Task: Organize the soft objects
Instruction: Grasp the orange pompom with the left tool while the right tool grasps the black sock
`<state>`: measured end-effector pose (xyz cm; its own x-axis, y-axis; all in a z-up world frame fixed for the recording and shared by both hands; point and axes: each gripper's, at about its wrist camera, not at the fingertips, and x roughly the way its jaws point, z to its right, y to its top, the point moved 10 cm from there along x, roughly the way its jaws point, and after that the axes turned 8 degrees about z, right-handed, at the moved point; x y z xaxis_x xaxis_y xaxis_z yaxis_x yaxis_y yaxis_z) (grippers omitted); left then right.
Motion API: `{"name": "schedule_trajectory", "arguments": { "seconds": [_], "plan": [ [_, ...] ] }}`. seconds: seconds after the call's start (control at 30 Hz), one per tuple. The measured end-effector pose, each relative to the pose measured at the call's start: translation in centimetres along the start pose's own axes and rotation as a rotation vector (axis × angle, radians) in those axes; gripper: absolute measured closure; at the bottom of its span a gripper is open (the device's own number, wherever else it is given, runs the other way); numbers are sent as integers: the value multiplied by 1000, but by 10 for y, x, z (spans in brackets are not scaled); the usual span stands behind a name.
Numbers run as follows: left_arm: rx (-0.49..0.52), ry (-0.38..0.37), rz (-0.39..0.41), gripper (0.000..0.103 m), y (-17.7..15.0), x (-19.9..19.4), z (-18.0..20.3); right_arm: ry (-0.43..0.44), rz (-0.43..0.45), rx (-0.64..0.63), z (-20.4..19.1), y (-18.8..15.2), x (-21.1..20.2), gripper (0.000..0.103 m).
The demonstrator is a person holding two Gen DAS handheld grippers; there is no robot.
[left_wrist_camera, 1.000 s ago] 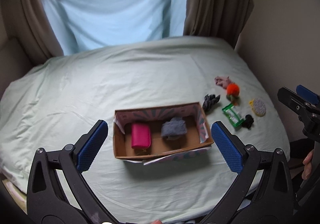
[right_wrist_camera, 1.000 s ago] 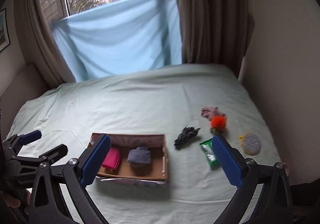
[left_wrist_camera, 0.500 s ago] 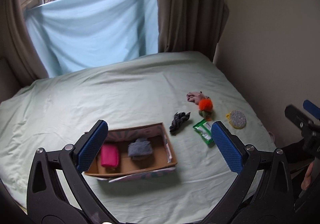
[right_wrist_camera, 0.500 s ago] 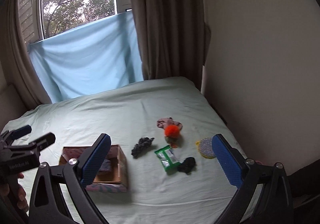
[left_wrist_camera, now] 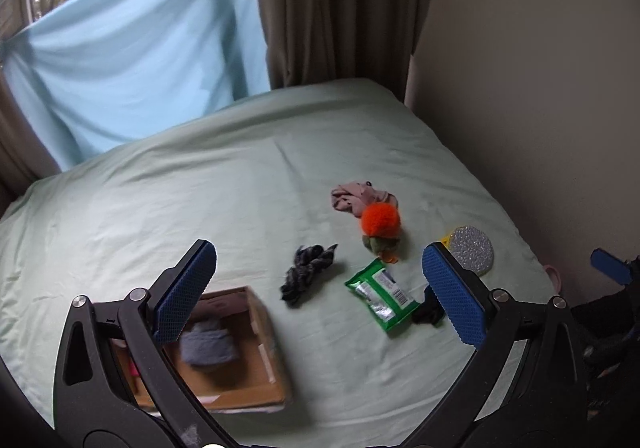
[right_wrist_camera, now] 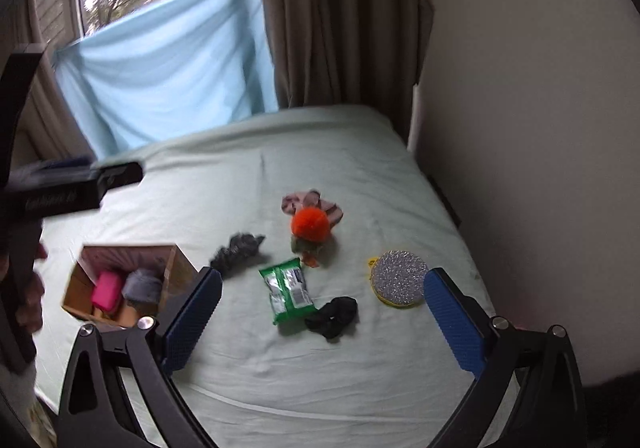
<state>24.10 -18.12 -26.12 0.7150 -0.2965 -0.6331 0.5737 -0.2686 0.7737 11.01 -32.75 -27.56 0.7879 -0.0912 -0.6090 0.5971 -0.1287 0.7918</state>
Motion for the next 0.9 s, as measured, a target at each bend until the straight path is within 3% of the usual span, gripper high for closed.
{"name": "schedule_trajectory", "arguments": {
  "seconds": [0.27, 0.6, 0.83, 0.9],
  "plan": [
    [73, -48, -94, 0, -30, 115, 44, 62, -80, -67, 29, -54, 86, 2],
    [156, -107, -219, 2, -69, 231, 82, 147, -202, -154, 26, -119, 166, 2],
    [204, -136, -259, 9, -88, 287, 97, 187, -212, -269, 17, -152, 209, 3],
    [204, -140, -273, 13, -93, 299, 102, 201, -215, -290, 15, -158, 215, 8]
  ]
}}
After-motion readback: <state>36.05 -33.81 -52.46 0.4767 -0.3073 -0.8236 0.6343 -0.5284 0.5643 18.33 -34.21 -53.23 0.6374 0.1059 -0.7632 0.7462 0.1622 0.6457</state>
